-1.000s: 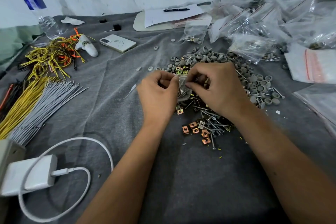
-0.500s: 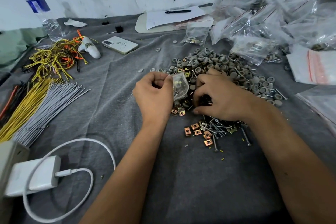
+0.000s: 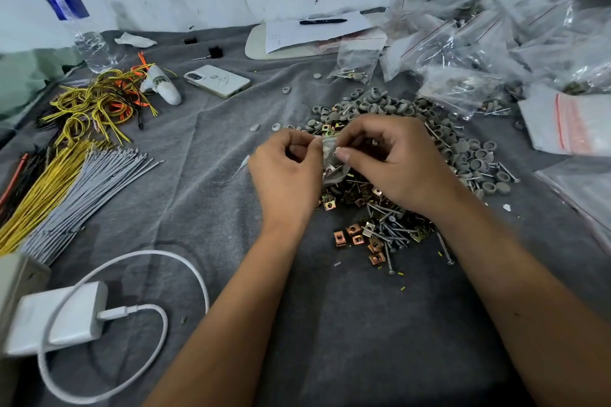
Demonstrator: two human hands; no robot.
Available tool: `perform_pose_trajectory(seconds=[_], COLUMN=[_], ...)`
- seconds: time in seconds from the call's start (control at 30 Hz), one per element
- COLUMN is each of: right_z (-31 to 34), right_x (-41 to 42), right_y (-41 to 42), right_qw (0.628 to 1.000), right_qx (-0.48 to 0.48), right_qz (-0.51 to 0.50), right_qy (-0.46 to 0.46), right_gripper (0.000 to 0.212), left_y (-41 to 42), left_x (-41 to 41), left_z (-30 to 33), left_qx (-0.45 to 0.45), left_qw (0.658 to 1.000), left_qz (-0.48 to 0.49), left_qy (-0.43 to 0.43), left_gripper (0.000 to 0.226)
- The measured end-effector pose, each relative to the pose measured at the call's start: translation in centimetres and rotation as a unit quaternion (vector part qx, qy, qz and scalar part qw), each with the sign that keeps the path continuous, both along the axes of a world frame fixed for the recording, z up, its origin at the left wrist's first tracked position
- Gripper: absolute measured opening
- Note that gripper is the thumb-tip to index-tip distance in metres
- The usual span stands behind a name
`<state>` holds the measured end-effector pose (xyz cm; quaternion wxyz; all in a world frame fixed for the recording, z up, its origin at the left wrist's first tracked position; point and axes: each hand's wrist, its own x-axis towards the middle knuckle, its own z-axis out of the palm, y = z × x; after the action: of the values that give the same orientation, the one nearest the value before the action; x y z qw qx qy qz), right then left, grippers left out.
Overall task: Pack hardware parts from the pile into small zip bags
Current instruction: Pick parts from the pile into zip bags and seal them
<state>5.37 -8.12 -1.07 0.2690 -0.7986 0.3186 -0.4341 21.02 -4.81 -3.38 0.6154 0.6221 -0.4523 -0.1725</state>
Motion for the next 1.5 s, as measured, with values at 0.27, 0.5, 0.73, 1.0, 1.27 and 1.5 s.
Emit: perform_pose_trajectory(seconds=[0.27,0.5,0.73,1.0,1.27,1.5], right_z=[-0.1,-0.7,-0.9,-0.7,0.0,0.3], right_x=[-0.1,-0.8,-0.3,-0.2,-0.2,-1.0], right_y=[-0.3,-1.1,-0.8,-0.8,-0.4,-0.6], right_qw=[0.996,0.972,0.95,0.975,0.987,0.995], right_qx=[-0.024,-0.084,-0.053,-0.075,-0.123,-0.051], right_qz=[-0.089,-0.098,0.01,-0.032,-0.043,-0.085], right_qy=[-0.005,0.195,0.309,0.208,0.092,-0.008], right_gripper=[0.014,0.016,0.026,0.014,0.016,0.016], left_y=[0.0,-0.1,-0.1,-0.2,0.1,0.2], left_x=[0.4,1.0,1.2,1.1,-0.1,0.3], left_z=[0.1,0.4,0.6,0.3,0.2,0.3], left_qx=[-0.006,-0.034,-0.019,-0.031,-0.032,-0.026], left_qw=[0.999,0.992,0.99,0.995,0.997,1.0], left_qz=[0.017,0.087,0.103,0.073,-0.008,0.008], left_qy=[0.03,0.081,0.095,0.066,-0.07,-0.008], left_gripper=[0.007,0.014,0.016,0.011,0.011,0.007])
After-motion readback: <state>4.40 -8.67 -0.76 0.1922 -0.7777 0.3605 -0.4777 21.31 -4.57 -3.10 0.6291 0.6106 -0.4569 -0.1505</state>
